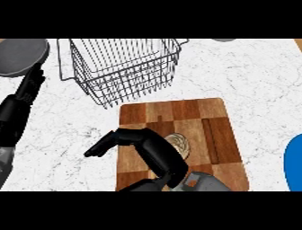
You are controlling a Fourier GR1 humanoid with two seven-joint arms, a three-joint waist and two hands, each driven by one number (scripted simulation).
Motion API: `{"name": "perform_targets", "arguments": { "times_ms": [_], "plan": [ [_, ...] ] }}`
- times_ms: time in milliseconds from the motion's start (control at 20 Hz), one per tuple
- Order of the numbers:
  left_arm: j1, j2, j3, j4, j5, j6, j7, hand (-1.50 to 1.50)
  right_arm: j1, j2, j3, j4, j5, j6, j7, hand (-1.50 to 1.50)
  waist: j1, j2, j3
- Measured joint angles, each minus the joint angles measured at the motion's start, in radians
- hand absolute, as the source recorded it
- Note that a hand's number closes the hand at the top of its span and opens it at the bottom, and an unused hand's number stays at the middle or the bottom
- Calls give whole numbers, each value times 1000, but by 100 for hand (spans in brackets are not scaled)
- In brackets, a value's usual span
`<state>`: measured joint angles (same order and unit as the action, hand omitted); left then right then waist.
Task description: Pick the cupcake from the cutting board and place it in the basket
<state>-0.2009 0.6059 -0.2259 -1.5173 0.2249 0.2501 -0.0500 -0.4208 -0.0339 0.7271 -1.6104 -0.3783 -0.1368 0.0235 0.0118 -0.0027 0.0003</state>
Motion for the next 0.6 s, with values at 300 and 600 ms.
{"name": "perform_targets", "arguments": {
  "times_ms": [300,600],
  "plan": [
    [-10,-2,-10,16,-17,-15,-3,0,-182,-48,90,-36,293,-174,200,-150,-32,-17,-5],
    [-9,7,-9,16,-18,-30,0,0,-453,-229,100,-30,430,4,488,-150,-31,-26,-8]
  ]
}}
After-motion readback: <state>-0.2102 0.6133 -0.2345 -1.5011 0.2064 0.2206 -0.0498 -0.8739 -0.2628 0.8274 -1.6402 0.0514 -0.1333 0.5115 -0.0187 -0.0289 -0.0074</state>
